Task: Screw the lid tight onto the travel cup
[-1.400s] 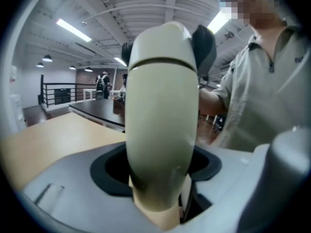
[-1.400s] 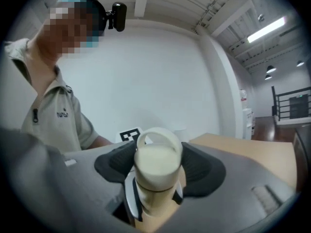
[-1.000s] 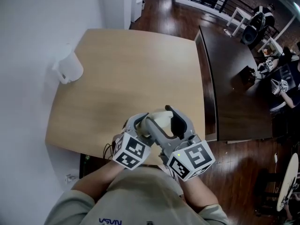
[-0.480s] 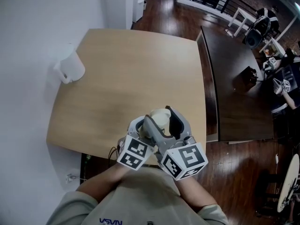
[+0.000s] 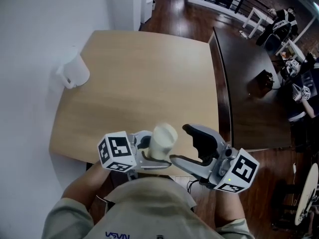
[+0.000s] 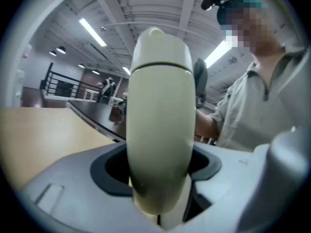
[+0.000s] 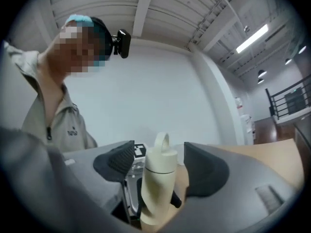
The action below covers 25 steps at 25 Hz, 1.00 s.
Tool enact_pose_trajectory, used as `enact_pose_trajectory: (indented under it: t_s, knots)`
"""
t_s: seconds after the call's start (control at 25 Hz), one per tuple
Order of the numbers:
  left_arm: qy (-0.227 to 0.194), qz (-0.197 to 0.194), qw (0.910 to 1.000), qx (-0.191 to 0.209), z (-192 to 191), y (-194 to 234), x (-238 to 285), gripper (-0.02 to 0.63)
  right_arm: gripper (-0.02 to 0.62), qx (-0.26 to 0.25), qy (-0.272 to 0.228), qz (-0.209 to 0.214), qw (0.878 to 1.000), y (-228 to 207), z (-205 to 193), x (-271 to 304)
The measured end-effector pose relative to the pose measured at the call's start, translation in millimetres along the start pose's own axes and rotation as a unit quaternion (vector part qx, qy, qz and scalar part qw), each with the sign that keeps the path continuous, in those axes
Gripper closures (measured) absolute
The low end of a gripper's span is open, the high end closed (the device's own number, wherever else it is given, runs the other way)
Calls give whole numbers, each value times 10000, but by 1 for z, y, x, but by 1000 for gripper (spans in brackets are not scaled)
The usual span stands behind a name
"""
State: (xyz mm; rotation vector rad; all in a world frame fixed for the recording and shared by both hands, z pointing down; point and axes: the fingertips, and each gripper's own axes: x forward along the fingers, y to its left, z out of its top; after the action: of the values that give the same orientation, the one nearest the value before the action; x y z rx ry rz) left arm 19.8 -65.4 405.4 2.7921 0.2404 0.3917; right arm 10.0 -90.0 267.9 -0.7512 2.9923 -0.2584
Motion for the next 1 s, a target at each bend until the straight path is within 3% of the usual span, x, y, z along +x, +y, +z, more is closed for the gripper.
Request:
enact_pose_trajectory:
  t_s: [0.16, 0.36, 0.52, 1.0]
  knots:
    - [510, -1197, 9906, 425, -3, -39, 3, 291, 281, 151, 165, 917, 9955, 22, 12, 0]
    - [839, -1877, 9773, 512, -8, -66, 12, 291, 265, 154, 484, 1807, 9822, 48, 9, 3]
    - [939, -1835, 9768, 577, -9, -65, 17, 291, 265, 59, 700, 1898, 9793, 53, -2, 9]
    - [935, -1039, 9879, 674, -12, -38, 21, 291, 304, -95, 683, 1251, 9897, 30, -11, 11]
